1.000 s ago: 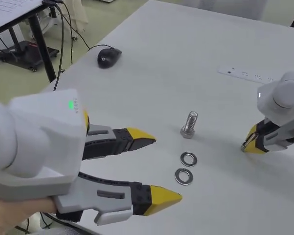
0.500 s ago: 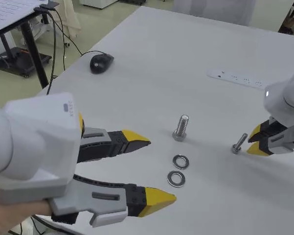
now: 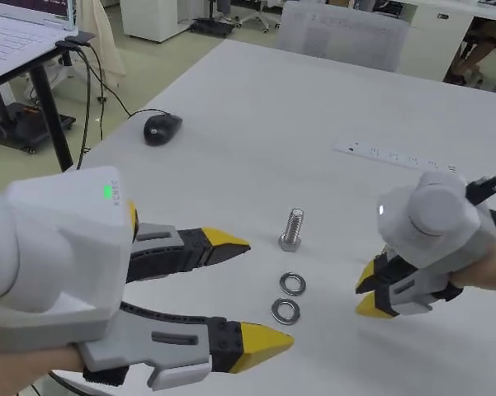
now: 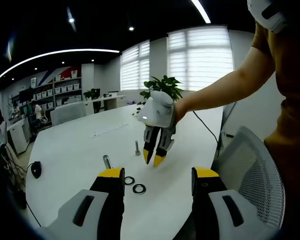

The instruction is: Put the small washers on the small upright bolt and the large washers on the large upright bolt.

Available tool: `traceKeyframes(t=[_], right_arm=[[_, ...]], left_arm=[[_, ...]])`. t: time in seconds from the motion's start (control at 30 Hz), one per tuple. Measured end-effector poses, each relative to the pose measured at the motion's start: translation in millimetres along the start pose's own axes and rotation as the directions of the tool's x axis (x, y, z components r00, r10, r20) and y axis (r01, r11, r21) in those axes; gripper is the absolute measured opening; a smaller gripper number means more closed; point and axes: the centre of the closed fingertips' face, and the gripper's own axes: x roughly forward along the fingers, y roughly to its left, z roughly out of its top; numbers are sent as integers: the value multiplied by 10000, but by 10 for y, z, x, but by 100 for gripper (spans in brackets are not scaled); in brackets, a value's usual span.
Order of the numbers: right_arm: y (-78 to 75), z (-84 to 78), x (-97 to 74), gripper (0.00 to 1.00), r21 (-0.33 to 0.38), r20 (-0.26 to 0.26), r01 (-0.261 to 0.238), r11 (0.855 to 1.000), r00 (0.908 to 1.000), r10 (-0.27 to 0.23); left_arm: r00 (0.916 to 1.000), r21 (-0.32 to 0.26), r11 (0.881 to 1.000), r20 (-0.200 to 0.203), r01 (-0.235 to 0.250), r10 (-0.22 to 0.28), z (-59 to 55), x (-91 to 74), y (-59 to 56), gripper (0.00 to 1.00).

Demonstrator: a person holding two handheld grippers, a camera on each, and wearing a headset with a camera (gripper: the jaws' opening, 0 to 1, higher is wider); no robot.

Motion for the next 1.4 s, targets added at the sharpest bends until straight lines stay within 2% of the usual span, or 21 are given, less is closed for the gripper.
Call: traceKeyframes(t=[0.23, 0.37, 0.63, 0.83, 1.03, 1.33, 1.4], right_arm=[[76, 186, 185, 18, -260, 47, -352, 9990, 9994, 353], [65, 269, 283, 22, -357, 36, -465, 9983, 9989, 467], [44, 343, 420, 25, -440, -162, -670, 9968, 9977, 664], [16, 445, 457, 28, -537, -101, -800, 9954, 9968, 795], [53, 520, 486, 28, -876, -187, -910, 9920, 9958, 897], [46, 499, 479, 25, -1351, -496, -992, 9858, 9944, 932], [54, 502, 488, 25, -1279, -503, -1042, 9863, 9939, 985]], left_arm=[[9999, -30, 9999, -6, -114, 114, -25, -57, 3, 53], [9997, -95, 9997, -19, -240, 239, -59, -69, 38, 53], [9991, -162, 9990, 6, -418, 418, -67, -93, 86, 53], [9985, -281, 9982, 86, -539, 542, -71, -99, 154, 53], [9985, -325, 9980, 80, -543, 546, -92, -86, 166, 53], [9980, -333, 9976, 123, -610, 614, -91, -99, 187, 53], [9980, -326, 9976, 105, -615, 619, -95, -102, 182, 53]])
